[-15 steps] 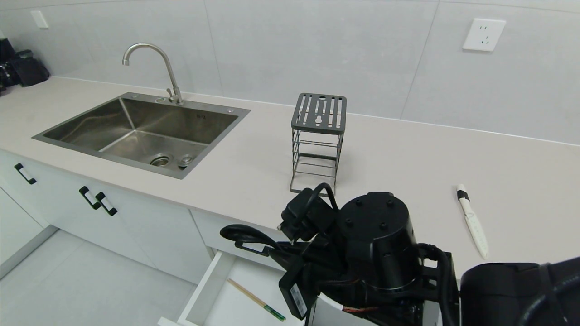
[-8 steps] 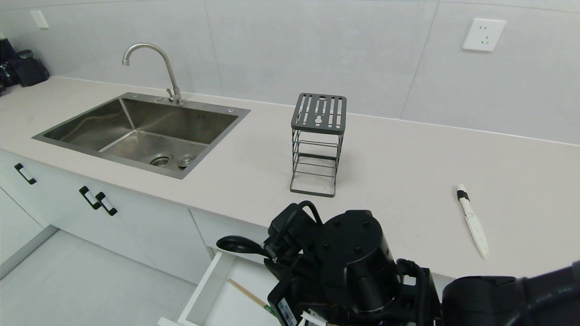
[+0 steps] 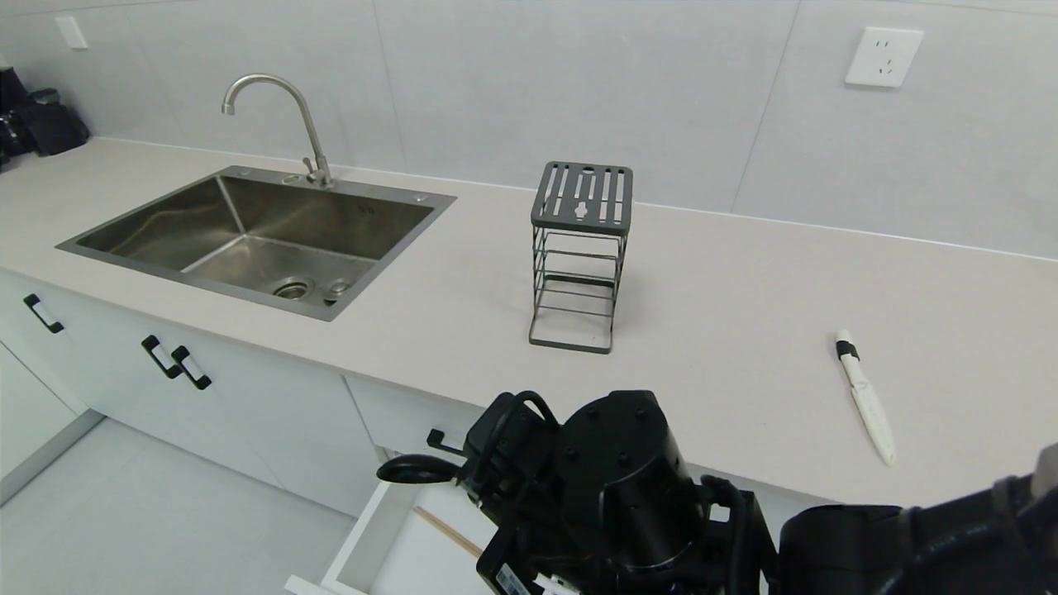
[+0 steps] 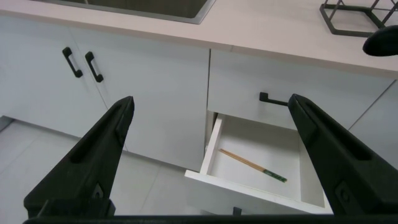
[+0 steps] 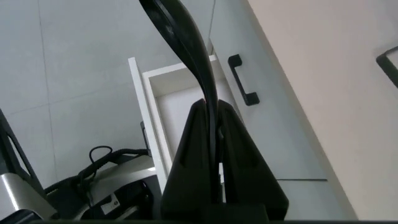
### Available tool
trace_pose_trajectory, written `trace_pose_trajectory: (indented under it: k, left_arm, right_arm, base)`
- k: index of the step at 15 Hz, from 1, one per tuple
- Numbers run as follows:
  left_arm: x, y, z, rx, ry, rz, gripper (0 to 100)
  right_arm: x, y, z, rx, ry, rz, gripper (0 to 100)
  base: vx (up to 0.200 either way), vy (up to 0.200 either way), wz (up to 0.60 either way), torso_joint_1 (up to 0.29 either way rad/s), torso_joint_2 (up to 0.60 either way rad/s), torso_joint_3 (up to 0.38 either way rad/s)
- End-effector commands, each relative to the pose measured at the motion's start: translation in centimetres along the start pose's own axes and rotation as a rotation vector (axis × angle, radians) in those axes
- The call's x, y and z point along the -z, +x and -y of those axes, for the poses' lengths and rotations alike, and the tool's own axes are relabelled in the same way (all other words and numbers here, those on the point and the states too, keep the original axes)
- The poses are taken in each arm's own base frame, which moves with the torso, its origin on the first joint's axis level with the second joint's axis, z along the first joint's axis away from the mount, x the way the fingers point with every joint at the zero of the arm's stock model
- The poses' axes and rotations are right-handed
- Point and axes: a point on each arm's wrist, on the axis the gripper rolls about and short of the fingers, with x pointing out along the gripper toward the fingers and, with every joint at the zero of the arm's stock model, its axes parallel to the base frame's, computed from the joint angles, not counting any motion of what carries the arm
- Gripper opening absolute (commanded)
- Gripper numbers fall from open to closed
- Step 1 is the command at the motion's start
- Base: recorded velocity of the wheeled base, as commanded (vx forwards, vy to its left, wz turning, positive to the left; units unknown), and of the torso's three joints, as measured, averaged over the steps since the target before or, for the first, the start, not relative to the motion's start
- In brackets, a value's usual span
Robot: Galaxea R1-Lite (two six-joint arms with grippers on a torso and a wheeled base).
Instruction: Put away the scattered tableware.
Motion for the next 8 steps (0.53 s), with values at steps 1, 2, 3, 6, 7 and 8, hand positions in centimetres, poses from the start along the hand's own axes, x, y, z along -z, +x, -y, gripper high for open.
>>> trace_pose_trajectory:
  k: [1, 2, 3, 6, 7, 8]
  left_arm:
    - [0.0, 0.0, 0.0, 0.0, 0.0, -0.002, 100]
    - [0.0, 0.0, 0.0, 0.0, 0.0, -0.002, 100]
    - [0.0, 0.0, 0.0, 0.0, 0.0, -0.002, 100]
    - [0.0, 0.0, 0.0, 0.0, 0.001, -0.002, 100]
    - [0.0, 0.0, 0.0, 0.0, 0.0, -0.002, 100]
    - [0.0, 0.0, 0.0, 0.0, 0.0, -0.002, 100]
  right_arm:
    - [-0.3, 0.6, -0.1, -0.002, 0.004, 0.007, 0]
    - [-0.5, 0.8, -0.1, -0.003, 0.01, 0.013, 0]
    - [-0.7, 1.0, -0.2, -0.018, 0.006, 0.018, 0]
    - [-0.9, 1.6, -0.4, -0.051, 0.0, 0.027, 0]
    - [-0.9, 1.7, -0.5, -0.053, 0.001, 0.027, 0]
    - [-1.1, 1.8, -0.5, -0.054, 0.0, 0.031, 0]
  base:
    - [0.0, 0.0, 0.0, -0.242, 0.47, 0.232]
    - [0.0, 0.0, 0.0, -0.251, 0.51, 0.237]
    - [0.0, 0.0, 0.0, -0.173, 0.36, 0.173]
    - [0.0, 0.0, 0.0, -0.183, 0.35, 0.172]
    - [0.0, 0.0, 0.0, -0.237, 0.48, 0.227]
    - [0.0, 0.0, 0.0, -0.251, 0.49, 0.242]
